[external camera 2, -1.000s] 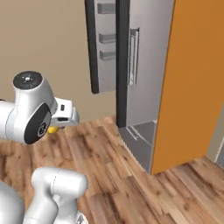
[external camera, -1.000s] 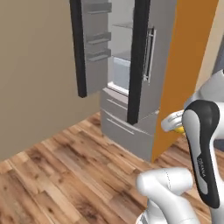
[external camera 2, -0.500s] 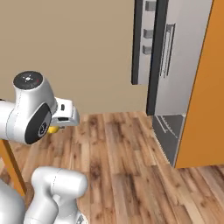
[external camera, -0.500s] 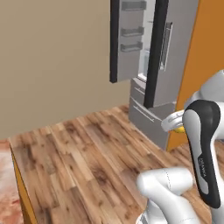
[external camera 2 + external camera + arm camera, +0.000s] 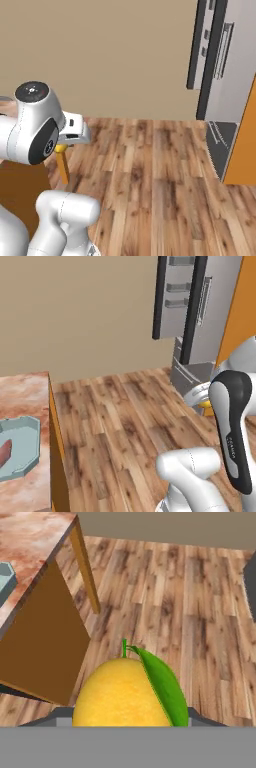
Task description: Place one lemon and one steak in each tupperware on the nearby counter, to pack two identical lunches.
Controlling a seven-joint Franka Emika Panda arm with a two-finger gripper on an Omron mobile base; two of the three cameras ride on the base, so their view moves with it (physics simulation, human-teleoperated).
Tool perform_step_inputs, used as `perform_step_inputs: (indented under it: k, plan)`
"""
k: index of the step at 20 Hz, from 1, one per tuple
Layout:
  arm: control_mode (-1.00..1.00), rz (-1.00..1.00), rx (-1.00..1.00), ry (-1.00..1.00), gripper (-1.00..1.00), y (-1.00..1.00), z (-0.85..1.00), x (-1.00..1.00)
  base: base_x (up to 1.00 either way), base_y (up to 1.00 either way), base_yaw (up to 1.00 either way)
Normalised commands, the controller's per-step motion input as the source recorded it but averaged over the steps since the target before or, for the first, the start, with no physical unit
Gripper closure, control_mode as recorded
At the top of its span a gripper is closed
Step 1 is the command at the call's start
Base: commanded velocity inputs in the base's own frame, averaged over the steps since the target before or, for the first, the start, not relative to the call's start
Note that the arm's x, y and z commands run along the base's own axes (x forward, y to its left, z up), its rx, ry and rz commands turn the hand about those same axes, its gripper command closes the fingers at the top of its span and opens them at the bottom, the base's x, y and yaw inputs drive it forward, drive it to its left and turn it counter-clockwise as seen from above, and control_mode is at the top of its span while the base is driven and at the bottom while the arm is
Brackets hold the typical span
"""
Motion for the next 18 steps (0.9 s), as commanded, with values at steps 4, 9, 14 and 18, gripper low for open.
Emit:
perform_step_inputs:
  k: [4, 9, 14, 18]
  plan:
    - [1.0, 0.0, 0.0, 0.0, 1.0, 0.0, 0.0, 0.0, -0.97, 0.15, 0.34]
    - [1.0, 0.0, 0.0, 0.0, 1.0, 0.0, 0.0, 0.0, -0.61, 0.54, 0.24]
    - [1.0, 0.0, 0.0, 0.0, 1.0, 0.0, 0.0, 0.0, -0.07, 0.97, 0.07]
    - [1.0, 0.0, 0.0, 0.0, 1.0, 0.0, 0.0, 0.0, 0.0, 1.0, 0.0]
